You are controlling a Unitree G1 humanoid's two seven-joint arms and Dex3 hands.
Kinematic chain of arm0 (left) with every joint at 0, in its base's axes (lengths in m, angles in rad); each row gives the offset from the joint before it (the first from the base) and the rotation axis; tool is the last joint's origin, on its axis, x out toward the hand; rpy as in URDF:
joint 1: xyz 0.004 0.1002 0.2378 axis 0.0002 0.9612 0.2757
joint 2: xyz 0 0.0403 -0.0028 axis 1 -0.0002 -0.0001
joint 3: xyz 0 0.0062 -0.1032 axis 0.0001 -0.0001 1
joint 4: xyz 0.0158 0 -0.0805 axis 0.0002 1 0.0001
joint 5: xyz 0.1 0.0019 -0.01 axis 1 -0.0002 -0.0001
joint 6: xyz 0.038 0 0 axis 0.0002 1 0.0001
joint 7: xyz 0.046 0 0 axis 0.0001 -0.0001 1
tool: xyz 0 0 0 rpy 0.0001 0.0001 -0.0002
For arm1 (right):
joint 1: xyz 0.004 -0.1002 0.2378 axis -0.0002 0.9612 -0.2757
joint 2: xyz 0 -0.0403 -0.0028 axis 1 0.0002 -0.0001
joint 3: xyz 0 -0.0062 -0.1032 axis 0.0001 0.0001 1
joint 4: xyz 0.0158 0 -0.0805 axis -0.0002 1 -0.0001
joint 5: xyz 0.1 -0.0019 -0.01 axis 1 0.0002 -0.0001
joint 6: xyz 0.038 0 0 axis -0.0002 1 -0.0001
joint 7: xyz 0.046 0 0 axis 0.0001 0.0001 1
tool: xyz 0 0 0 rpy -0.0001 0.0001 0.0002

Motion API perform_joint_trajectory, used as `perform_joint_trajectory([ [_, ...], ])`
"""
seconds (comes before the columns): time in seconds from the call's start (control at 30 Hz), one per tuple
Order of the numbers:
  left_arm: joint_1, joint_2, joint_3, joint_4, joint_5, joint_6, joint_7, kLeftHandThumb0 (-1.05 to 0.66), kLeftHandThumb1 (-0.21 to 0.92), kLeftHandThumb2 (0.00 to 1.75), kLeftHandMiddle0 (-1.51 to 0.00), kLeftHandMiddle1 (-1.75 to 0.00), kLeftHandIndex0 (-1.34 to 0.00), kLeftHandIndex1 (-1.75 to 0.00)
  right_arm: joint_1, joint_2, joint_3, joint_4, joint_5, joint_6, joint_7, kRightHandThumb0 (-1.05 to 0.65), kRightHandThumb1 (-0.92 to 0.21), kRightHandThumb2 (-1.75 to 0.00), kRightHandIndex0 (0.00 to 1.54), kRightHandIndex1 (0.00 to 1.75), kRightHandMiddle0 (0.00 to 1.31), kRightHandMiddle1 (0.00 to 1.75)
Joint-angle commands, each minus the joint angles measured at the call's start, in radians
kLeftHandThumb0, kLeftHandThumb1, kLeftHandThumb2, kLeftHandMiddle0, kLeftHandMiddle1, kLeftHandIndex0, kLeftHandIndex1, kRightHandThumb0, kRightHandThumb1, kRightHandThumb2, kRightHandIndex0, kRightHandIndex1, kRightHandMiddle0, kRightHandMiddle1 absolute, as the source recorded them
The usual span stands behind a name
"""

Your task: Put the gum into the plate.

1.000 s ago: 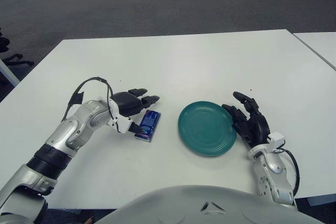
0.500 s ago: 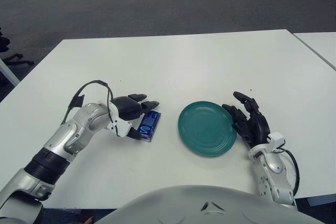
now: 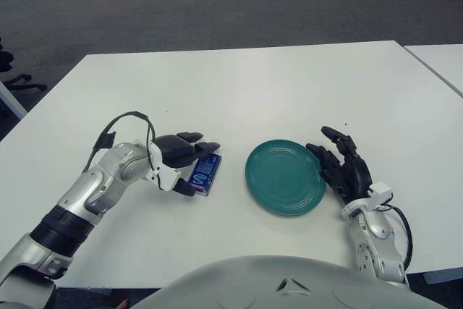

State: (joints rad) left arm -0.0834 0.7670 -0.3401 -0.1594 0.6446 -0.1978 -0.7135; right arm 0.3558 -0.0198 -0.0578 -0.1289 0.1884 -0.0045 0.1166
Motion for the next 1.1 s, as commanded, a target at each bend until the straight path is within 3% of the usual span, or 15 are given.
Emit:
perform_joint_trajectory([
  [0.0, 0.002, 0.021, 0.008, -0.006, 0.007, 0.0, -0.008, -1.05, 0.92, 0.41, 0.0, 0.0, 0.0, 0.0, 0.048, 0.02, 0.009, 0.081, 0.008, 0.085, -0.009, -0.47, -0.92, -0.63, 0.47, 0.5, 0.0, 0.79],
  [1.07, -0.014, -0.015, -0.027, 0.104, 0.119, 0.004, 0.069, -1.05, 0.92, 0.34, 0.0, 0.0, 0.0, 0.0, 0.06, 0.012, 0.007, 0.066, 0.011, 0.098, -0.007, -0.48, -0.92, -0.61, 0.47, 0.53, 0.0, 0.81],
])
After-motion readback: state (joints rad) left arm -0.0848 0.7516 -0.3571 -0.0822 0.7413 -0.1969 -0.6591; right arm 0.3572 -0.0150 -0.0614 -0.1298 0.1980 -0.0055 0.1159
